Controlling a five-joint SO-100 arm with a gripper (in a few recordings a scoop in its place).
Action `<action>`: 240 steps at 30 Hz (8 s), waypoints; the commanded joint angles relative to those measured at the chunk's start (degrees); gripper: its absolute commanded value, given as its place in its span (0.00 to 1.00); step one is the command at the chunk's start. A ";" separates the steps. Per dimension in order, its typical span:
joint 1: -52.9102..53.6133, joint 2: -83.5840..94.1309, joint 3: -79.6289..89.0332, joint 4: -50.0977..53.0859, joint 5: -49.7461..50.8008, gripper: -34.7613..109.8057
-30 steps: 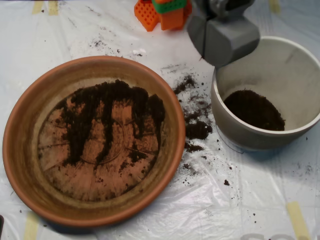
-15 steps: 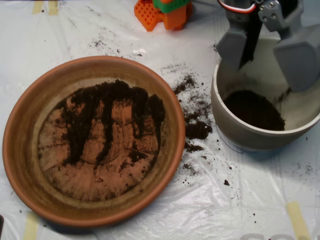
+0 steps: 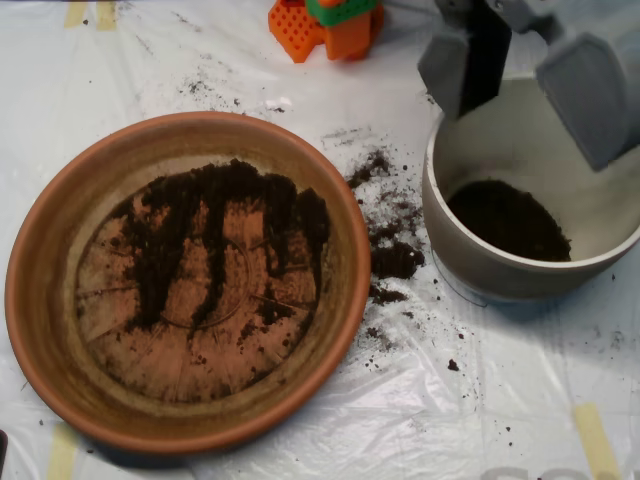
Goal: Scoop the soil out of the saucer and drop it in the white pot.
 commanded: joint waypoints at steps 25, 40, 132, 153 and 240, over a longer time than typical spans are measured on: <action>52.82 -9.58 40.08 -27.07 -10.11 0.55; 55.28 -23.03 33.40 -32.17 -13.10 0.56; -8.26 0.79 4.83 -2.55 -7.47 0.58; 25.05 0.79 -1.93 1.41 -6.15 0.55; 49.04 -5.27 60.91 -37.44 -68.55 0.35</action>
